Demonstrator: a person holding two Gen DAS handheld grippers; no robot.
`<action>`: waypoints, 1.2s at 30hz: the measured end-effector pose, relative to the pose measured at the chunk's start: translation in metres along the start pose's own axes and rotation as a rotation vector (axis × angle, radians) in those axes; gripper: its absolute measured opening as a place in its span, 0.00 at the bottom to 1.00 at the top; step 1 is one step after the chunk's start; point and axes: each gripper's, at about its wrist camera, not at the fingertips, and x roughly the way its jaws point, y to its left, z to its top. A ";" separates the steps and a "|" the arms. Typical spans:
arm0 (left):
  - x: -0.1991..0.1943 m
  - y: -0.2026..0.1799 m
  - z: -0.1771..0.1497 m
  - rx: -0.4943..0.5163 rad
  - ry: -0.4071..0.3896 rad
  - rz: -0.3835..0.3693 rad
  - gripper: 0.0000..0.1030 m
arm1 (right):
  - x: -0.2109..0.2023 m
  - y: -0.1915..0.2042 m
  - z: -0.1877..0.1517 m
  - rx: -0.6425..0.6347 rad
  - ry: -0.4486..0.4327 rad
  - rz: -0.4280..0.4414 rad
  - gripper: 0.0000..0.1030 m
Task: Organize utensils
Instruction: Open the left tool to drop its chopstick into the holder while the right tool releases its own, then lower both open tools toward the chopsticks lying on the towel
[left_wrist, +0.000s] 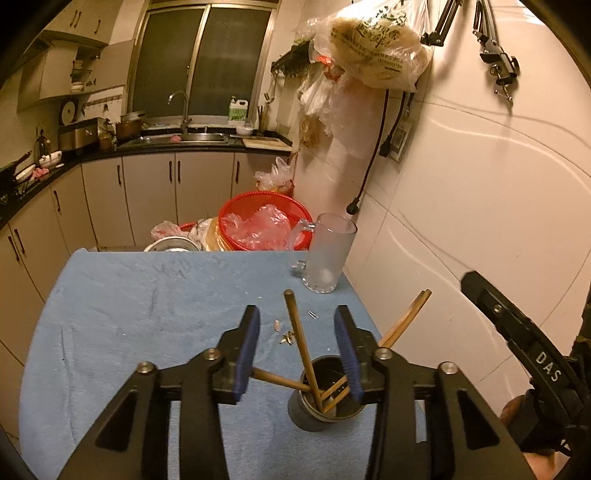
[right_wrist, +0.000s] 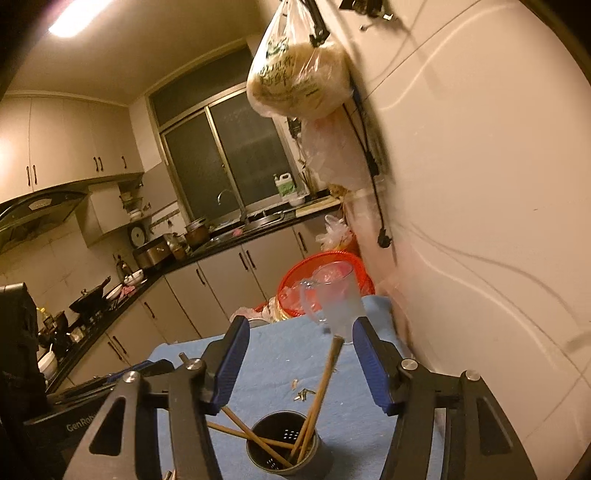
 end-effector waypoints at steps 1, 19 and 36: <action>-0.002 0.000 0.000 0.001 -0.004 0.005 0.46 | -0.004 -0.002 -0.001 0.010 -0.003 -0.008 0.66; -0.045 0.053 -0.049 -0.036 -0.056 0.212 0.72 | -0.042 -0.005 -0.043 0.067 0.068 -0.058 0.77; -0.078 0.157 -0.121 -0.142 0.036 0.325 0.73 | -0.035 0.076 -0.112 -0.082 0.234 0.042 0.77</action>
